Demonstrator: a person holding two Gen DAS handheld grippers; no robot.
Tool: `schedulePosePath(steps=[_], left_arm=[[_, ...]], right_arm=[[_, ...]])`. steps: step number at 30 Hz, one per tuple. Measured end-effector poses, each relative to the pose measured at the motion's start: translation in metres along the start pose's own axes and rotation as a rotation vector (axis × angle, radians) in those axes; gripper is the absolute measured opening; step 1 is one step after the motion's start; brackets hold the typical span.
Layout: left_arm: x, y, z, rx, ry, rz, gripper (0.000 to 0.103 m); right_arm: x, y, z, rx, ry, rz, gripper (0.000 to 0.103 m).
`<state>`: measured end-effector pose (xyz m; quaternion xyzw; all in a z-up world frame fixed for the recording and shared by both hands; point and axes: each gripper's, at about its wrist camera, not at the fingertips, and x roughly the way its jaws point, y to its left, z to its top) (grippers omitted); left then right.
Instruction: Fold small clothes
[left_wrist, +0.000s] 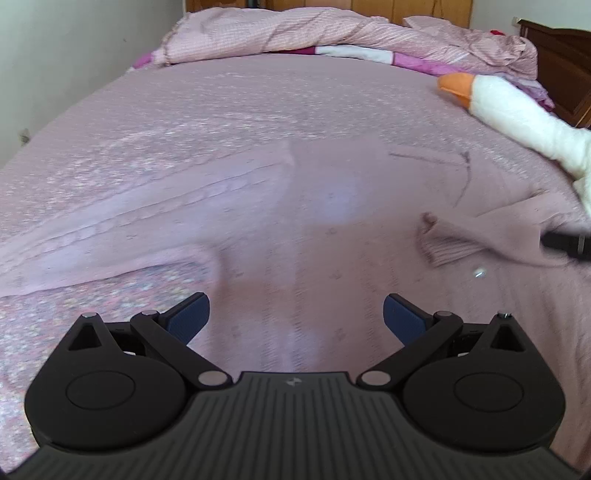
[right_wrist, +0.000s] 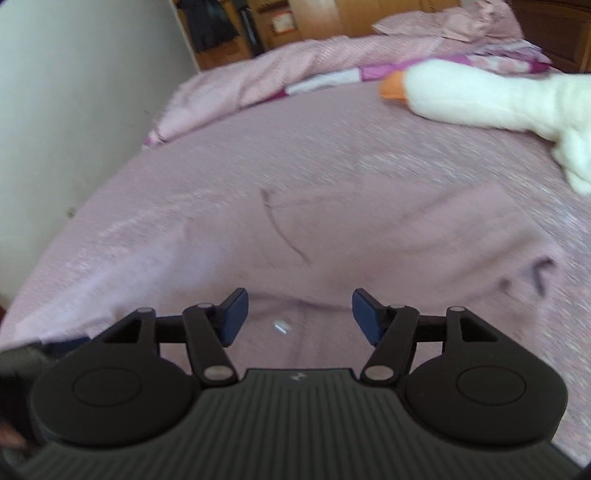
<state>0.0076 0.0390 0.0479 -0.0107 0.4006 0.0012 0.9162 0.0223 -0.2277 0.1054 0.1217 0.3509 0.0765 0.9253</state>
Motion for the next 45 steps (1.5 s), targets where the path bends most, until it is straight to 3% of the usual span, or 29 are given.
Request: schedulePosePath(steps=[4,16,19,26,30,34,37,39,42,43,44,45], left_arm=[[0.005,-0.018,0.013,0.021,-0.013,-0.039,0.103],[0.051,-0.071,0.047,0.031,0.084,-0.180,0.103],[0.064,-0.072,0.054,-0.043,0.143,-0.225,0.097],[0.073,-0.080,0.067,-0.180,0.180,-0.340,0.084],[0.084,-0.085,0.070,-0.222,0.210,-0.320,0.084],[0.102,-0.082,0.073,-0.338,0.222,-0.293,0.081],[0.109,-0.080,0.078,-0.397,0.216,-0.296,0.060],[0.113,-0.080,0.081,-0.396,0.224,-0.299,0.028],[0.116,-0.075,0.085,-0.405,0.225,-0.347,0.014],[0.116,-0.074,0.087,-0.400,0.216,-0.350,0.014],[0.116,-0.073,0.089,-0.396,0.204,-0.355,0.013],[0.115,-0.072,0.092,-0.392,0.194,-0.365,0.013]], right_arm=[[0.000,-0.023,-0.014,0.022,0.030,-0.086,0.065],[0.003,-0.069,-0.036,0.128,0.084,-0.124,0.064],[0.003,-0.073,-0.040,0.144,0.078,-0.113,0.064],[0.000,-0.089,-0.033,0.270,0.070,-0.064,0.065],[0.003,-0.099,-0.022,0.305,0.061,-0.056,0.065],[0.008,-0.116,-0.005,0.376,0.022,-0.074,0.065],[0.014,-0.137,0.002,0.502,0.012,-0.044,0.066],[0.018,-0.145,0.004,0.566,0.004,-0.021,0.066],[0.023,-0.148,0.007,0.587,-0.008,-0.008,0.065],[0.025,-0.149,0.008,0.593,-0.014,-0.004,0.063],[0.027,-0.150,0.008,0.602,-0.019,0.002,0.059],[0.030,-0.151,0.009,0.608,-0.017,0.009,0.042]])
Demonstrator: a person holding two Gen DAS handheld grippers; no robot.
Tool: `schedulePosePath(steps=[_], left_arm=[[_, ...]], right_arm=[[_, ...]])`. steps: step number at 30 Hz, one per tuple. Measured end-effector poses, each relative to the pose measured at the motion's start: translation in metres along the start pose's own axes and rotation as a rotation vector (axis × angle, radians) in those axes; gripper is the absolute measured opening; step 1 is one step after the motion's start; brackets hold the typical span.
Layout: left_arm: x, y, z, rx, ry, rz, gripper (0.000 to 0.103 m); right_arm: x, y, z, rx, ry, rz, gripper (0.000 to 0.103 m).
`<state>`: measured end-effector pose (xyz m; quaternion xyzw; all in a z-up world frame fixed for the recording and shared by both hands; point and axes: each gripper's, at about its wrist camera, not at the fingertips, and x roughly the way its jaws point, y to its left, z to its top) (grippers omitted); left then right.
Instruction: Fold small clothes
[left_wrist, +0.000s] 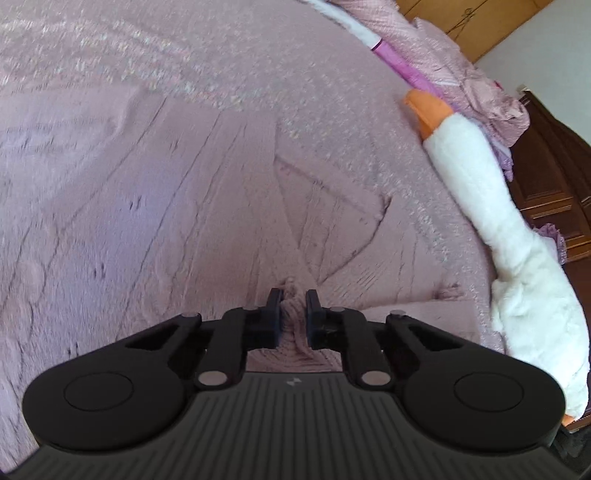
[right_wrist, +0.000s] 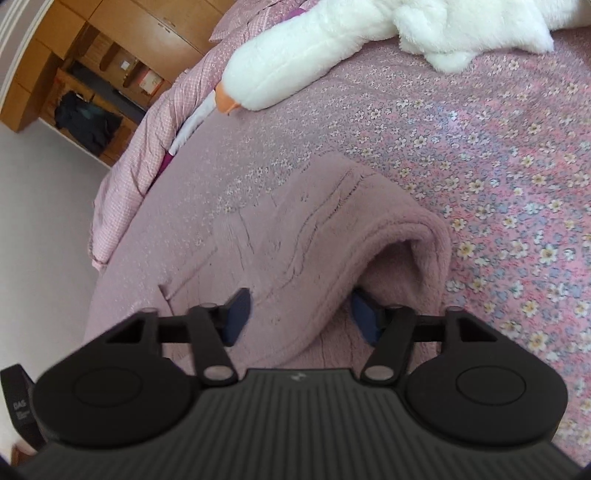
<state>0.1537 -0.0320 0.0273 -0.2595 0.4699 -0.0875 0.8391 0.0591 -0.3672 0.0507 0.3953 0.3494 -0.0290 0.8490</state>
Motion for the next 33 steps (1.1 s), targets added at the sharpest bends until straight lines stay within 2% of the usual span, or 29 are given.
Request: schedulePosePath(steps=[1,2,4,8,12,14,18,20,23,27,29,31,33], left_arm=[[-0.002,-0.002,0.004,0.010,-0.012,-0.011,0.012],[-0.006,-0.004,0.008,0.022,-0.027,-0.019,0.012],[-0.017,-0.009,0.018,0.053,-0.067,-0.044,0.012],[-0.054,-0.013,0.038,0.123,-0.208,-0.076,0.012],[-0.084,0.000,0.045,0.181,-0.310,-0.076,0.012],[-0.088,0.012,0.042,0.207,-0.319,-0.046,0.012],[-0.081,0.045,0.030,0.223,-0.263,0.052,0.013],[-0.077,0.063,0.023,0.211,-0.226,0.118,0.013],[-0.079,0.091,0.015,0.187,-0.203,0.176,0.013],[-0.083,0.117,0.011,0.161,-0.169,0.200,0.013],[-0.088,0.128,0.010,0.146,-0.167,0.187,0.013],[-0.090,0.132,0.013,0.123,-0.161,0.154,0.016],[-0.087,0.132,0.018,0.108,-0.151,0.125,0.036]], right_arm=[[0.003,-0.001,0.002,0.003,0.004,-0.001,0.021],[0.005,0.000,0.003,0.003,0.006,-0.006,0.011],[0.002,0.003,0.006,0.004,-0.010,0.009,0.009],[-0.019,0.021,0.004,-0.048,-0.070,0.120,0.009],[-0.020,0.042,-0.017,-0.108,-0.037,0.201,0.009],[-0.011,0.051,-0.031,-0.165,0.000,0.196,0.009],[0.019,0.056,-0.059,-0.196,0.109,0.158,0.009],[0.028,0.056,-0.068,-0.203,0.156,0.146,0.012],[0.031,0.058,-0.075,-0.240,0.185,0.116,0.012],[0.022,0.061,-0.079,-0.312,0.214,0.104,0.017],[0.015,0.063,-0.080,-0.364,0.236,0.097,0.021],[0.003,0.066,-0.081,-0.418,0.244,0.101,0.041],[-0.011,0.067,-0.079,-0.465,0.231,0.120,0.051]])
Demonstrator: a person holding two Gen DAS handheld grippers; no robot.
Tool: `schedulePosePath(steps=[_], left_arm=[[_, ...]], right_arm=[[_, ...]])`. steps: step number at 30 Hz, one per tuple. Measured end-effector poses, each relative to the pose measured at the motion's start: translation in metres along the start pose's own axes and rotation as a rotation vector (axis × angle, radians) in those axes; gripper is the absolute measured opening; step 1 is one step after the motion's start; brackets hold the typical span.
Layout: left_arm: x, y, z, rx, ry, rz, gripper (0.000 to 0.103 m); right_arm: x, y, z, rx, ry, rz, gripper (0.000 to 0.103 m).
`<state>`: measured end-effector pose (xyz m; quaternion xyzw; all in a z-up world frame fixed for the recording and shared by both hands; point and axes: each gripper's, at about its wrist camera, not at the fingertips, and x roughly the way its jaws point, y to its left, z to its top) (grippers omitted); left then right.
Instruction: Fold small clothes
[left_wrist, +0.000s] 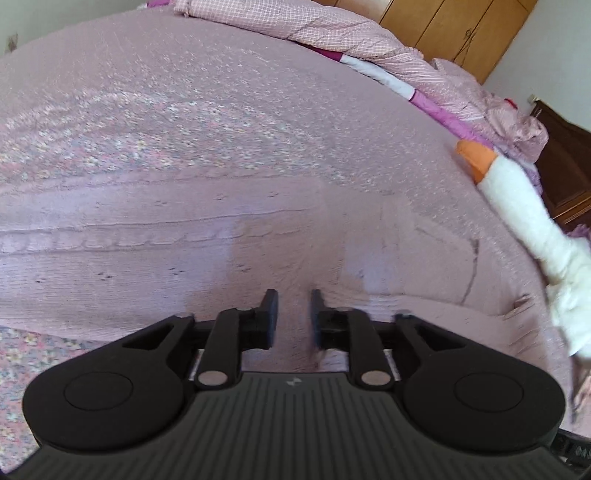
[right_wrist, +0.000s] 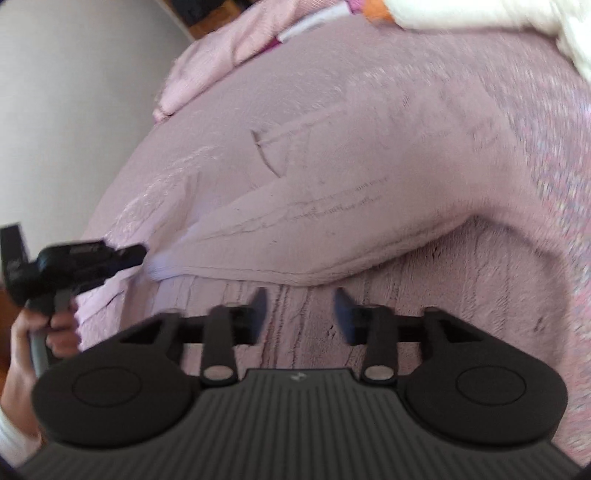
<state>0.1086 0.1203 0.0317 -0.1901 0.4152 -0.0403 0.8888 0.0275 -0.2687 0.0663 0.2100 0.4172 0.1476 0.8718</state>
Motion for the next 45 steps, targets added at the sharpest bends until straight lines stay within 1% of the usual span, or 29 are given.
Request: schedulePosePath(steps=[2,5,9,11,14,16,18,20,22,23,24,26,27,28,29,30,31,33,34,36,37,38,39,40,42,43,45], left_arm=[[0.006,-0.006,0.002,0.009,0.007,-0.007,0.047],[0.014,-0.021,0.001,0.062,0.019,0.003,0.047],[0.027,-0.033,-0.004,0.102,0.041,0.029,0.047],[0.031,-0.038,-0.007,0.142,0.041,0.055,0.047],[0.038,-0.046,-0.008,0.219,0.041,0.071,0.048],[0.041,-0.049,-0.008,0.229,0.045,0.065,0.048],[0.044,-0.051,-0.007,0.221,0.050,0.047,0.047],[0.045,-0.054,-0.009,0.224,0.044,0.051,0.047],[0.044,-0.059,-0.011,0.249,0.030,0.056,0.036],[0.043,-0.061,-0.013,0.254,0.030,0.044,0.023],[0.042,-0.062,-0.012,0.255,0.031,0.040,0.019],[0.039,-0.064,-0.010,0.259,0.015,0.048,0.015],[0.036,-0.065,-0.009,0.259,0.000,0.048,0.014],[0.032,-0.066,-0.006,0.254,-0.018,0.046,0.014],[0.027,-0.068,-0.003,0.250,-0.038,0.042,0.014],[0.024,-0.070,0.000,0.247,-0.053,0.039,0.013],[0.019,-0.073,0.004,0.251,-0.075,0.038,0.013],[0.009,-0.079,0.008,0.270,-0.128,0.042,0.013],[0.004,-0.082,0.010,0.278,-0.154,0.042,0.013],[-0.001,-0.086,0.014,0.294,-0.198,0.053,0.013],[0.002,-0.087,0.018,0.311,-0.204,0.067,0.013],[0.008,-0.089,0.021,0.330,-0.196,0.090,0.013],[0.016,-0.089,0.023,0.341,-0.175,0.107,0.013],[0.029,-0.087,0.023,0.354,-0.140,0.116,0.013],[0.048,-0.082,0.021,0.370,-0.088,0.178,0.013],[0.054,-0.078,0.020,0.366,-0.068,0.190,0.014],[0.064,-0.067,0.018,0.326,-0.028,0.193,0.015]], right_arm=[[-0.013,-0.001,0.003,-0.039,-0.019,0.009,0.051],[-0.027,-0.009,0.016,-0.076,-0.071,-0.004,0.051],[-0.033,-0.039,0.035,-0.044,-0.134,-0.099,0.051],[-0.031,-0.056,0.045,-0.030,-0.147,-0.155,0.051],[-0.020,-0.078,0.059,-0.042,-0.155,-0.284,0.051],[-0.014,-0.091,0.068,-0.050,-0.159,-0.348,0.051],[-0.007,-0.102,0.078,-0.039,-0.161,-0.362,0.051],[0.002,-0.109,0.088,-0.026,-0.162,-0.360,0.051],[0.015,-0.114,0.099,-0.019,-0.158,-0.351,0.051],[0.021,-0.117,0.103,-0.011,-0.156,-0.345,0.051],[0.028,-0.118,0.108,-0.001,-0.152,-0.332,0.051],[0.041,-0.122,0.115,0.029,-0.141,-0.294,0.050],[0.044,-0.120,0.116,0.033,-0.136,-0.287,0.048],[0.047,-0.118,0.118,0.023,-0.136,-0.284,0.034],[0.049,-0.116,0.118,-0.004,-0.138,-0.282,0.023],[0.049,-0.111,0.118,-0.034,-0.143,-0.280,0.015],[0.047,-0.106,0.117,-0.057,-0.163,-0.293,0.012],[0.037,-0.098,0.112,-0.106,-0.243,-0.341,0.012],[0.032,-0.098,0.110,-0.107,-0.282,-0.359,0.012],[0.025,-0.104,0.105,-0.068,-0.337,-0.398,0.010],[0.025,-0.109,0.103,-0.051,-0.352,-0.433,0.007],[0.027,-0.114,0.103,-0.037,-0.354,-0.471,0.006],[0.030,-0.122,0.103,-0.016,-0.336,-0.493,0.007],[0.032,-0.130,0.103,0.011,-0.316,-0.490,0.007],[0.033,-0.141,0.100,0.051,-0.295,-0.469,0.005],[0.030,-0.141,0.098,0.060,-0.302,-0.462,0.007],[0.023,-0.139,0.096,0.080,-0.303,-0.448,0.009]])
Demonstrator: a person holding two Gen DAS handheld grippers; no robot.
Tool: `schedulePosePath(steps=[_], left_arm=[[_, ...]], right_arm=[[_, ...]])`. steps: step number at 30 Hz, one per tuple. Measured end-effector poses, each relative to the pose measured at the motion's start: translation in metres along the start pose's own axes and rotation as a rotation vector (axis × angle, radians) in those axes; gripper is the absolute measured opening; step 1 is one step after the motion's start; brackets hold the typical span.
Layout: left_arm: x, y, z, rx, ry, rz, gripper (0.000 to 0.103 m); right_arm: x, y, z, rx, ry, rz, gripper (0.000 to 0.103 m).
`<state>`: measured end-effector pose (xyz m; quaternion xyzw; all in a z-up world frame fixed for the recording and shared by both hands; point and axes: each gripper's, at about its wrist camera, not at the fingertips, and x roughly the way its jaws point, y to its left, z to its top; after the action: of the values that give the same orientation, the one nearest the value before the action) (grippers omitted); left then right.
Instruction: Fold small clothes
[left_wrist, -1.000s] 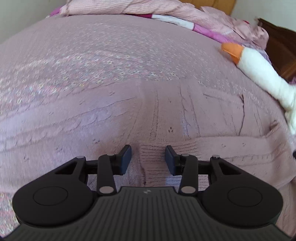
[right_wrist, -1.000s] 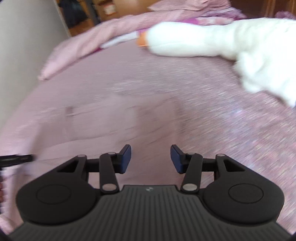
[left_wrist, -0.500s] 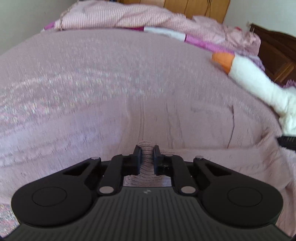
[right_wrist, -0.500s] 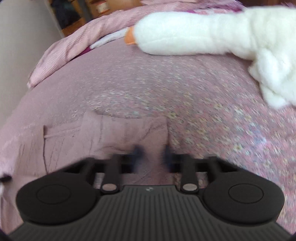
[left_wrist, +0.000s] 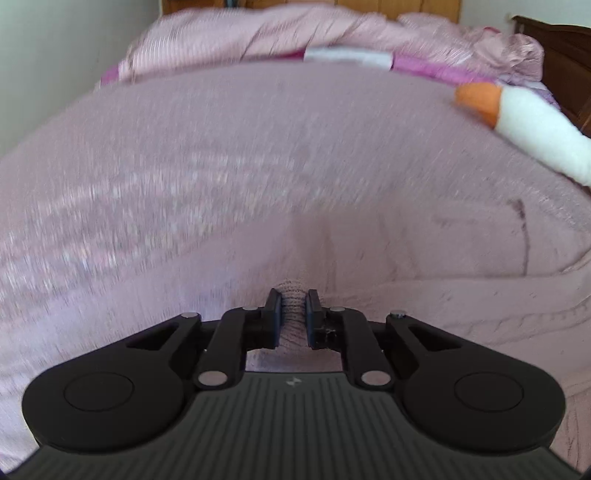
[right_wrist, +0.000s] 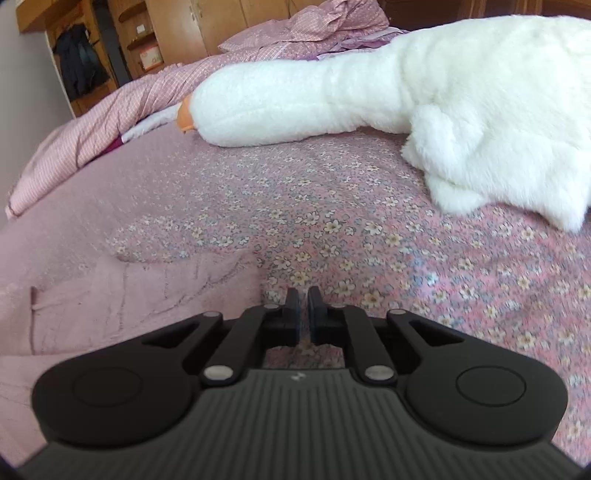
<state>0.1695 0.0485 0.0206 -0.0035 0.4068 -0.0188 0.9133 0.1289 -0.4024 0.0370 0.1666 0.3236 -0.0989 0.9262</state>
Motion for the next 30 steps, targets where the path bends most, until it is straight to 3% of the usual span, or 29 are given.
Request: schedulePosePath(steps=[3,10,11,13,14,21,23,30], left_arm=[[0.000,0.007,-0.001,-0.038,0.000,0.005,0.031],[-0.022,0.028,0.005,-0.125,-0.001,-0.001,0.042],[-0.029,0.027,0.003,-0.125,-0.009,-0.005,0.043],[-0.038,0.026,-0.001,-0.117,-0.018,-0.013,0.046],[-0.042,0.025,-0.004,-0.110,-0.017,-0.013,0.047],[-0.044,0.020,-0.026,-0.091,0.032,0.007,0.048],[-0.032,0.018,-0.032,-0.061,0.068,0.055,0.049],[-0.039,0.017,-0.036,-0.051,0.066,0.062,0.050]], right_arm=[[-0.016,0.004,0.000,-0.017,0.002,0.002,0.009],[-0.063,0.038,-0.020,-0.162,0.027,0.137,0.011],[-0.069,0.042,-0.024,-0.174,0.038,0.148,0.015],[-0.079,0.049,-0.033,-0.182,0.050,0.174,0.055],[-0.085,0.052,-0.037,-0.181,0.046,0.188,0.060],[-0.104,0.063,-0.066,-0.233,0.080,0.236,0.058],[-0.099,0.061,-0.074,-0.238,0.107,0.218,0.056],[-0.093,0.066,-0.084,-0.238,0.092,0.172,0.056]])
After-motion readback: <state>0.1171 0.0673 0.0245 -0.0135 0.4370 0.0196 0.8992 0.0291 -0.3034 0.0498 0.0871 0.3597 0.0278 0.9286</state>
